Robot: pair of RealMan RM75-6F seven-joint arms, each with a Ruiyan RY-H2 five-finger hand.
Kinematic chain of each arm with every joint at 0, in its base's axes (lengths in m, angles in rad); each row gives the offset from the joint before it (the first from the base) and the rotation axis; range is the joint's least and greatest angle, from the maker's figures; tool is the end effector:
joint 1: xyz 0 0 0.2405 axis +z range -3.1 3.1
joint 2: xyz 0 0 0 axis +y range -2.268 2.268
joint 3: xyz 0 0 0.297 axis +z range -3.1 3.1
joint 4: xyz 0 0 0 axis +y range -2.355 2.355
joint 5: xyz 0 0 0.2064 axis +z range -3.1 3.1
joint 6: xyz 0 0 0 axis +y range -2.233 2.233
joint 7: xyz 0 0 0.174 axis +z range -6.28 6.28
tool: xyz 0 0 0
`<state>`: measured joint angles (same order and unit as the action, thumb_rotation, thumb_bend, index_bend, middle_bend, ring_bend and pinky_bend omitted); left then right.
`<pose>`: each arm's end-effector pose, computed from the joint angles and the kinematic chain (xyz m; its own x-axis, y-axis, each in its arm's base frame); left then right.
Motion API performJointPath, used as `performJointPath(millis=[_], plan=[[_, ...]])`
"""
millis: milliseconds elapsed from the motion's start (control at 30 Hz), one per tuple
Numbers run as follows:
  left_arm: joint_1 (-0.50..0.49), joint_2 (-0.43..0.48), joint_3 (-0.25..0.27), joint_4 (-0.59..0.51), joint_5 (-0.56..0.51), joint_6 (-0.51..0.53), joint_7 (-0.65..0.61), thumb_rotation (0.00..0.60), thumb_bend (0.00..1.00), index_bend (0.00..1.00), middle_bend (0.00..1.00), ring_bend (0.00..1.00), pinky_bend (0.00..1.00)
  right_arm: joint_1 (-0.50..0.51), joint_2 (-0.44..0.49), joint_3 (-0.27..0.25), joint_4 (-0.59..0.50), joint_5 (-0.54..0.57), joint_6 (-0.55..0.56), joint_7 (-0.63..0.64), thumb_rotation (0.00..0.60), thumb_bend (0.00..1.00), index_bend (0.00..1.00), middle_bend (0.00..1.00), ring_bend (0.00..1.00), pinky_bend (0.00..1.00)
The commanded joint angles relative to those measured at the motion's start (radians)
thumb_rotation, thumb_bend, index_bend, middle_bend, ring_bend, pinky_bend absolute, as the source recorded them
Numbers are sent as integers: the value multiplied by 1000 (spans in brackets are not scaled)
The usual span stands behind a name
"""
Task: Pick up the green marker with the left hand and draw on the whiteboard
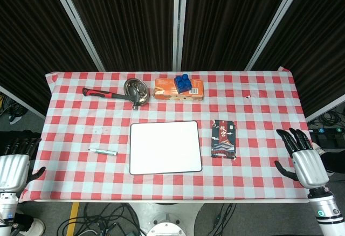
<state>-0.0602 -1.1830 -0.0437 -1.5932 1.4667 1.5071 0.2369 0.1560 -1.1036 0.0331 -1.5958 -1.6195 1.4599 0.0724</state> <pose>-0.3550 0.2038 0.1633 0.5613 0.0095 0.8276 0.8265 0.0457 -0.5611 -0.3192 -0.2325 0.1719 0.3733 -0.0232 0.9274 -0.9128 -0.1878 0.3627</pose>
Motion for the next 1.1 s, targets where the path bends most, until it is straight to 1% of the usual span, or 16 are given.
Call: performJointPath(millis=[33, 267, 367, 467, 533, 600, 667, 767, 800, 833, 900, 1000, 1100], plan=[[1, 0, 0, -1, 0, 2, 1, 600, 146, 207, 208, 156, 141, 0, 0, 0, 0, 0, 0, -2, 600, 223, 0, 104, 0, 63], [-14, 10, 2, -17, 12, -14, 19, 600, 145, 207, 208, 155, 139, 0, 6, -2, 1, -12, 10, 3, 600, 223, 0, 104, 0, 63], [-51, 32, -13, -51, 25, -46, 65, 600, 141, 224, 208, 155, 144, 1, 8, 1, 3, -17, 18, 7, 600, 223, 0, 101, 0, 63], [-115, 53, -38, -86, 40, -110, 100, 600, 137, 248, 208, 155, 167, 7, 13, 2, 5, -31, 20, 4, 600, 223, 0, 99, 0, 63], [-170, 57, -58, -107, 40, -173, 103, 600, 135, 258, 208, 156, 234, 10, 18, 5, 4, -33, 20, 3, 600, 223, 0, 97, 0, 63], [-226, 44, -81, -115, 34, -234, 98, 600, 136, 271, 228, 192, 343, 13, 19, 9, 4, -34, 24, 5, 600, 223, 0, 93, 0, 63], [-274, 18, -97, -102, 30, -284, 104, 600, 135, 300, 284, 289, 541, 16, 17, 12, 6, -34, 25, 6, 600, 223, 0, 89, 0, 63], [-346, -42, -117, -63, 2, -364, 141, 600, 136, 371, 340, 411, 742, 26, 13, 16, 9, -34, 16, 6, 600, 222, 0, 85, 0, 63], [-370, -70, -122, -43, -19, -395, 159, 600, 137, 383, 359, 446, 777, 30, 14, 17, 8, -35, 12, 4, 600, 223, 0, 85, 0, 63], [-386, -90, -125, -30, -39, -419, 175, 600, 140, 395, 397, 509, 828, 31, 15, 17, 7, -35, 9, 1, 600, 223, 0, 84, 0, 64], [-420, -138, -128, 0, -89, -472, 198, 600, 148, 405, 440, 573, 879, 32, 20, 17, 4, -32, 7, -6, 600, 222, 0, 83, 0, 64], [-451, -204, -120, 57, -152, -523, 238, 600, 166, 428, 466, 608, 928, 27, 29, 19, -2, -21, 10, -11, 600, 222, 0, 82, 0, 64], [-464, -262, -104, 107, -203, -541, 286, 600, 221, 451, 495, 656, 986, 23, 34, 18, -7, -8, 7, -18, 600, 223, 0, 82, 0, 64]])
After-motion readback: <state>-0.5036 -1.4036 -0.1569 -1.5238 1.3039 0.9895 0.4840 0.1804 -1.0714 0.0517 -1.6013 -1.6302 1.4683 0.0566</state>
